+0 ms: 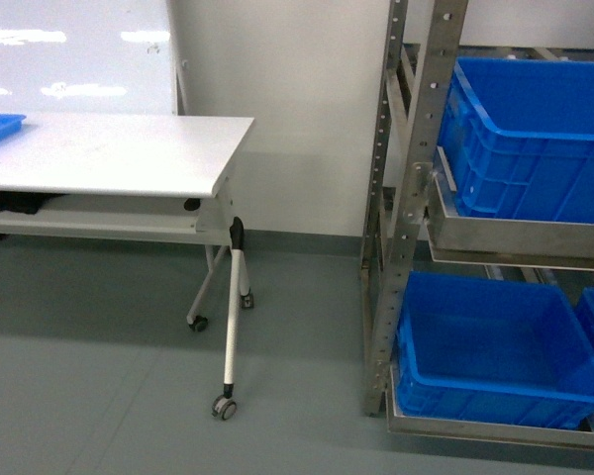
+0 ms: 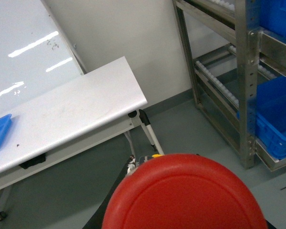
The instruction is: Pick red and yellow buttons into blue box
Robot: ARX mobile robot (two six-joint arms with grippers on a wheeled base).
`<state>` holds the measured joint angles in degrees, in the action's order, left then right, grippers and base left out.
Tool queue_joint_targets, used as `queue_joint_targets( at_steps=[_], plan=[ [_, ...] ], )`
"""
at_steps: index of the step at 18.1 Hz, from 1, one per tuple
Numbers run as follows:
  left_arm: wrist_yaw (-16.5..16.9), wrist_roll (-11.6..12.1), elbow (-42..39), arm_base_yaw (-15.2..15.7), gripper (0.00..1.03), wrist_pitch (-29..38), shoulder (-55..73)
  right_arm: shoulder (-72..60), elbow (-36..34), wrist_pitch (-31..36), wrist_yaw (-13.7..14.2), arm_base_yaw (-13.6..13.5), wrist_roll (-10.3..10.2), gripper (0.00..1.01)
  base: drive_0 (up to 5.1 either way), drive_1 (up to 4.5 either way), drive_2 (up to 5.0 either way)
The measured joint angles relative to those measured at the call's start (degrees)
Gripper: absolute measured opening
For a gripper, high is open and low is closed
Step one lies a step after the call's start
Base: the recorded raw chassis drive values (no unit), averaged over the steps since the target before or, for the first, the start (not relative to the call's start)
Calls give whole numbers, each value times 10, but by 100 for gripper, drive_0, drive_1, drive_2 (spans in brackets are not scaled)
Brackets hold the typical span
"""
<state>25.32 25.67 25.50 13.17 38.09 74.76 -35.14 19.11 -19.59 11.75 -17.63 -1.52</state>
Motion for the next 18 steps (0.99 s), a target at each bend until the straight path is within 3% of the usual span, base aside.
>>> queue_joint_targets(
  at_steps=[5,14,18],
  plan=[
    [10,3,0,-6,25,4,1,0,0,2,0,0,0,29,451,-391,-92],
    [9,3,1,-6,25,3,1,0,0,2,-1,0,0,29,349,-481,138],
    [9,3,1,-5,25,0,1,1,0,0,-1,0,0,29,468,-270,-167]
  ],
)
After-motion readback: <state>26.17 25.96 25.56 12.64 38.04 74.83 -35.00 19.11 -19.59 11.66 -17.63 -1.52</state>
